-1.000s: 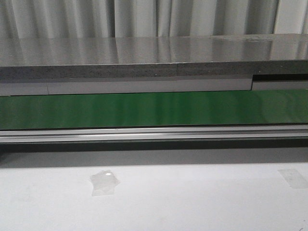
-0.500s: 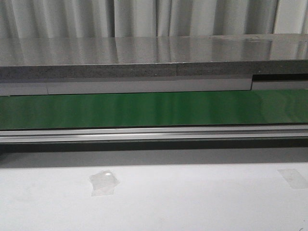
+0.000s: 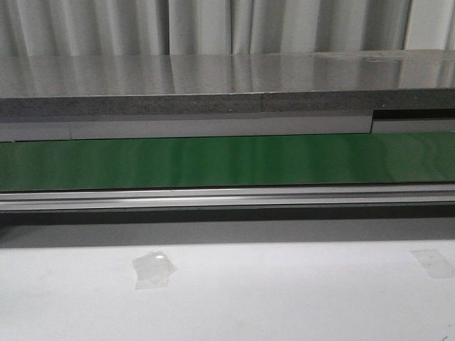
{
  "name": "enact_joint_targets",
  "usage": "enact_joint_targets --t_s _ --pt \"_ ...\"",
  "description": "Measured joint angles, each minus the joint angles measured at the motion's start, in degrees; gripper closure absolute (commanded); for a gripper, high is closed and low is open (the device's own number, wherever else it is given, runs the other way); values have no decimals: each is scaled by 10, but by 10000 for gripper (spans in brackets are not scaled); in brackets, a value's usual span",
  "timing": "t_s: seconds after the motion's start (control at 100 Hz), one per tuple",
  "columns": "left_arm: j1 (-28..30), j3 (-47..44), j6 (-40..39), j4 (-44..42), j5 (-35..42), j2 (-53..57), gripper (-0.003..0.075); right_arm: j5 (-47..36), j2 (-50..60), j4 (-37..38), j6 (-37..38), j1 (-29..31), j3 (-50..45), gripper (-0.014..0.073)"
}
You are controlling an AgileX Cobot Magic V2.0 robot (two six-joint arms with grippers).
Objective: Move button from left to right
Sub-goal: 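Close the left gripper around the yellow-capped button's black body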
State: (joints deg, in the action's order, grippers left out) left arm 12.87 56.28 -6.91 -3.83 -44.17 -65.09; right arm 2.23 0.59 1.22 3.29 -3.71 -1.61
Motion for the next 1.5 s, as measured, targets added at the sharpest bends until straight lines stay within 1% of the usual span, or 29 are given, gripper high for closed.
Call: enact_joint_targets --t_s 0.23,0.35,0.49,0.79,1.07,1.5 --pt "40 77 0 0 11 -156 153 0 0 0 0 0 0 662" --pt "48 113 5 0 11 -229 153 0 0 0 0 0 0 662" --pt "49 139 13 0 11 -284 153 0 0 0 0 0 0 662" --pt "49 174 16 0 22 -356 153 0 0 0 0 0 0 662" --pt "49 195 16 2 29 -398 153 0 0 0 0 0 0 662" --pt "49 200 16 4 44 -444 153 0 0 0 0 0 0 662"
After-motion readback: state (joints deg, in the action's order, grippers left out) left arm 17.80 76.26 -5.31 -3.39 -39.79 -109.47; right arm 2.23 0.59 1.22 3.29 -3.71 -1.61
